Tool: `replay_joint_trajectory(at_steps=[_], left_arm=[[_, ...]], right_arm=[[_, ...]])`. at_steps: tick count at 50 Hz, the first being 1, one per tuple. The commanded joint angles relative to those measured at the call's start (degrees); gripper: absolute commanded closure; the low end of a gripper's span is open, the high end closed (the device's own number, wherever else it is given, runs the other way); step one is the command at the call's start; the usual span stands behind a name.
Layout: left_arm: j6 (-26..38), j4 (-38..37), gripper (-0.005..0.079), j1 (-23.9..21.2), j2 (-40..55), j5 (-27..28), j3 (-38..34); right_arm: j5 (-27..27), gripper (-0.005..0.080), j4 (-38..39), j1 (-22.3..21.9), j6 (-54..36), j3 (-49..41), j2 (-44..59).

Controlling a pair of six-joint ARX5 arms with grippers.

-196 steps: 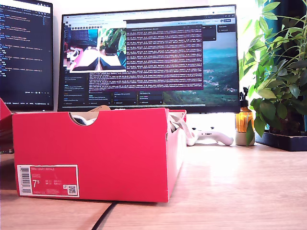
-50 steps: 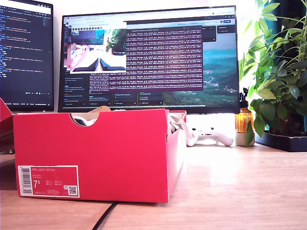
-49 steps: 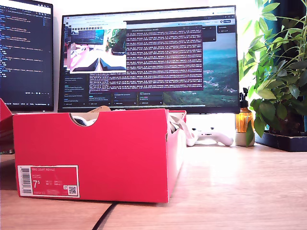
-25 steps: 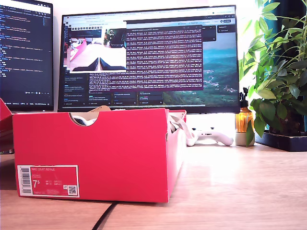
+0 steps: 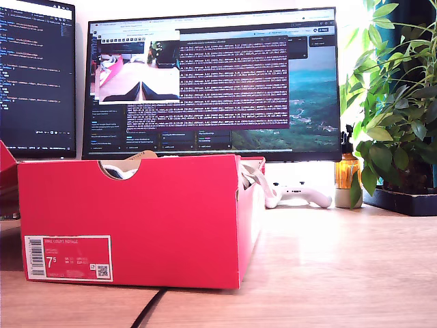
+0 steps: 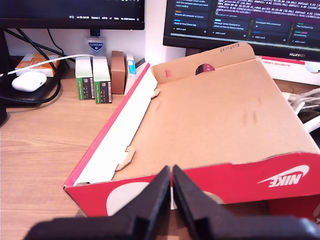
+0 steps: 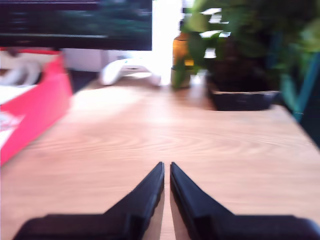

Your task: Pack the white shoes by picking the first shoe and placing it inside the red shoebox, left side, then picking and rotating the second shoe and placing it in the shoebox

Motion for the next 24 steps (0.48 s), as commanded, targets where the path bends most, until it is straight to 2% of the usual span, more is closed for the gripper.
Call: replay_joint_trajectory(at_steps=[1, 24], left_arm=[[0.0, -1.0, 0.0761, -0.2, -0.3, 0.0, -1.8], [0.0, -1.0, 0.0761, -0.2, -0.3, 0.0, -1.8]], right_arm=[[0.0, 0.0762, 0.5, -1.0, 0.4, -0.5, -0.4], [0.1, 0.0762, 0.5, -1.5, 0.4, -0.5, -0.4]])
